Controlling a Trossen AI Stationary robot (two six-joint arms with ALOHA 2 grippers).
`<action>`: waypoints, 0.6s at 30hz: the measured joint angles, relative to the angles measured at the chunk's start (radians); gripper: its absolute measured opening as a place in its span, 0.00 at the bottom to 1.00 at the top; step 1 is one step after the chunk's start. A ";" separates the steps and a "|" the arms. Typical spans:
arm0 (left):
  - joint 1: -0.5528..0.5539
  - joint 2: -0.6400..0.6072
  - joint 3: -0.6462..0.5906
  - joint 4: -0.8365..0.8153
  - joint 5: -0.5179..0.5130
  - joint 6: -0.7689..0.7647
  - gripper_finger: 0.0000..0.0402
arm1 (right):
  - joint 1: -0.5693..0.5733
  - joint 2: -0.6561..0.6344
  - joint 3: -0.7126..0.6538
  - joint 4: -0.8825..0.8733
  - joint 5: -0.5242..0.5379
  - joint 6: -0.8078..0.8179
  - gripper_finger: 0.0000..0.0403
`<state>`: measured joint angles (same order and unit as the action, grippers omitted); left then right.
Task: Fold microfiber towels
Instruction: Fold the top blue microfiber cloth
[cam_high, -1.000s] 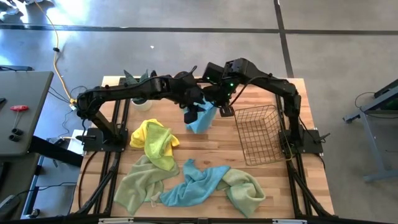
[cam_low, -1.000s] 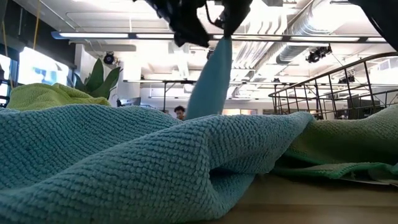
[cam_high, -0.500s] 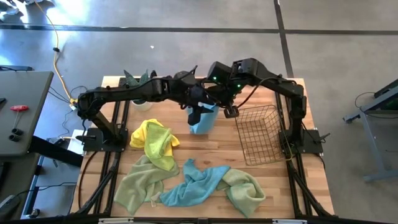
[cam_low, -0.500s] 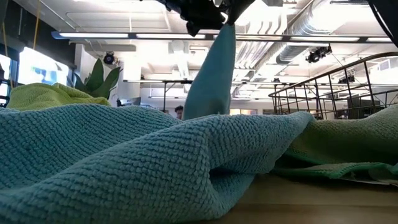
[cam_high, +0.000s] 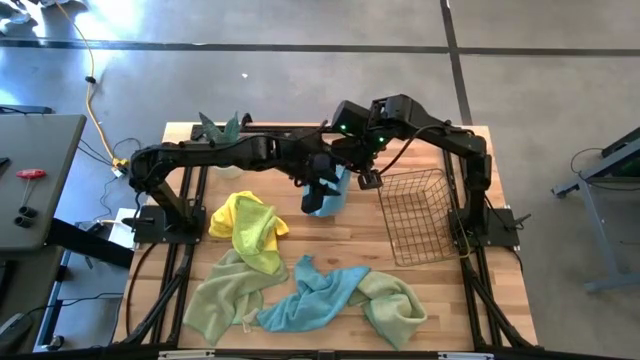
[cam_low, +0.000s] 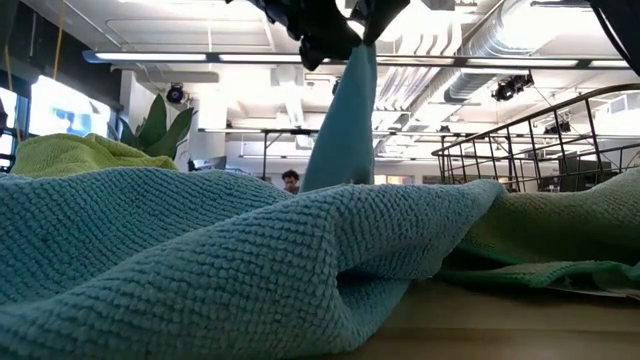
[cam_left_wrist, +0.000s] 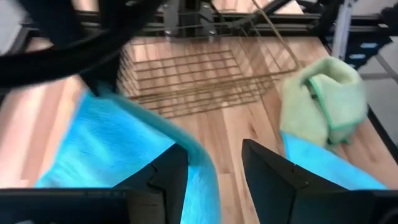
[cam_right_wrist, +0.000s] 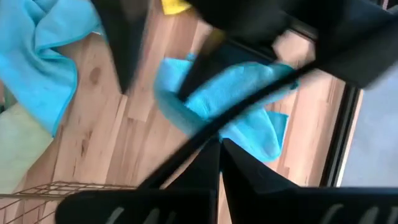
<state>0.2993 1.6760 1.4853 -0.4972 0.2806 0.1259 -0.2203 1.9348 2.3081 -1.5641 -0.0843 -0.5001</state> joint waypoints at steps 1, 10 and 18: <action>-0.003 -0.001 0.000 -0.012 0.000 -0.003 0.35 | 0.000 -0.002 0.000 0.000 0.013 0.002 0.00; -0.017 -0.004 0.000 -0.018 -0.004 -0.044 0.31 | 0.004 -0.057 0.000 -0.004 0.032 0.040 0.00; -0.049 -0.002 0.000 -0.018 -0.005 -0.044 0.21 | 0.006 -0.100 0.000 -0.002 0.091 0.058 0.00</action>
<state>0.2504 1.6737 1.4853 -0.5153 0.2753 0.0818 -0.2146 1.8349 2.3081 -1.5665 0.0070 -0.4420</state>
